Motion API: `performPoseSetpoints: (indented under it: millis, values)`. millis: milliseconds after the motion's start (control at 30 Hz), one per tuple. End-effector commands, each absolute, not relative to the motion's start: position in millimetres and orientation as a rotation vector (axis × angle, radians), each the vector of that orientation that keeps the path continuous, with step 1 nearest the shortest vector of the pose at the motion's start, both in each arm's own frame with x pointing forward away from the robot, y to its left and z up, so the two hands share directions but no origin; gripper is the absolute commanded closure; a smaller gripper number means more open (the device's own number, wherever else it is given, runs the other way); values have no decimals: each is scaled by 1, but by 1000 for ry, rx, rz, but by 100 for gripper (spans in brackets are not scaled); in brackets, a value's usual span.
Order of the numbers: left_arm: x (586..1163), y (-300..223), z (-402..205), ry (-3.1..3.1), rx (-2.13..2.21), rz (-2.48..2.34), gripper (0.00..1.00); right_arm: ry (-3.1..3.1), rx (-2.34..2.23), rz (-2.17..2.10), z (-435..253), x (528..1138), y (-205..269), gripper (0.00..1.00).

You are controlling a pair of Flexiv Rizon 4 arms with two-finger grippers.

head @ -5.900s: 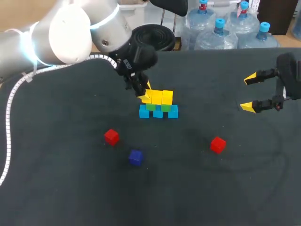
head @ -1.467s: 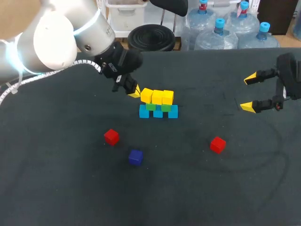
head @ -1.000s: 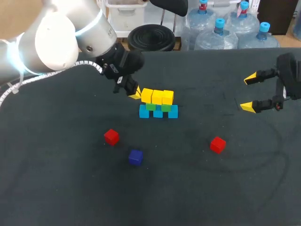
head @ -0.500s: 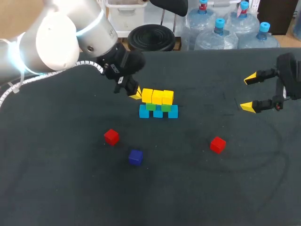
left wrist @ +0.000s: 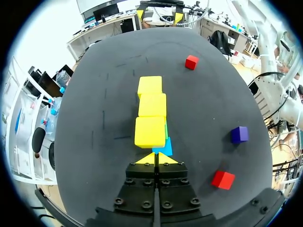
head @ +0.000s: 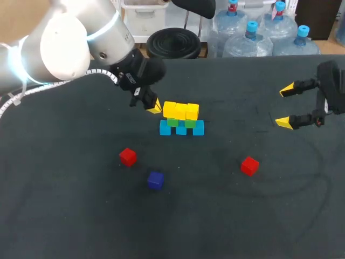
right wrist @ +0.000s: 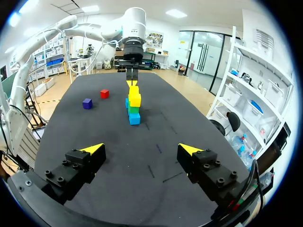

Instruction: Place the blue cubes, place green cubes on the blue cubes, place the yellow cubes on the green cubes, then place the red cubes on the yellow cubes, and place purple cube on the red cubes.

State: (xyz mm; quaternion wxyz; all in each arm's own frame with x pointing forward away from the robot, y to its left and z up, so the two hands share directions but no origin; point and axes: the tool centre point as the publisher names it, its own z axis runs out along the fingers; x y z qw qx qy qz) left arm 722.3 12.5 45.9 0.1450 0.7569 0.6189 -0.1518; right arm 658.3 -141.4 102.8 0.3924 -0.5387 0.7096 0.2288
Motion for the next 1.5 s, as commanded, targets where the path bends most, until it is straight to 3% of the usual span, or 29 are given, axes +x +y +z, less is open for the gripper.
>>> performPoseSetpoints:
  millis: [33, 267, 333, 367, 433, 500, 600, 1067, 1500]
  values:
    - [719, 21, 54, 1790, 2174, -424, 100, 1799, -1367, 581, 102, 659, -141, 0]
    - [713, 36, 75, 1761, 2125, -408, 100, 1799, -1367, 581, 102, 659, -141, 0]
    - [709, 40, 85, 1721, 2096, -423, 84, 1799, -1367, 581, 102, 659, -141, 0]
    - [707, 43, 92, 1699, 2075, -424, 69, 1799, -1367, 581, 102, 659, -141, 0]
    - [702, 49, 106, 1657, 2045, -444, 54, 1799, -1367, 581, 102, 659, -141, 0]
    - [697, 54, 118, 1633, 2043, -411, 16, 1799, -1367, 581, 102, 659, -141, 0]
    - [690, 63, 132, 1627, 2039, -402, 2, 1799, -1367, 581, 102, 659, -141, 0]
    - [659, 103, 175, 1622, 1977, -342, 0, 1799, -1367, 581, 102, 659, -141, 0]
    - [635, 132, 169, 1325, 2229, -404, 0, 1799, -1367, 581, 102, 659, -141, 0]
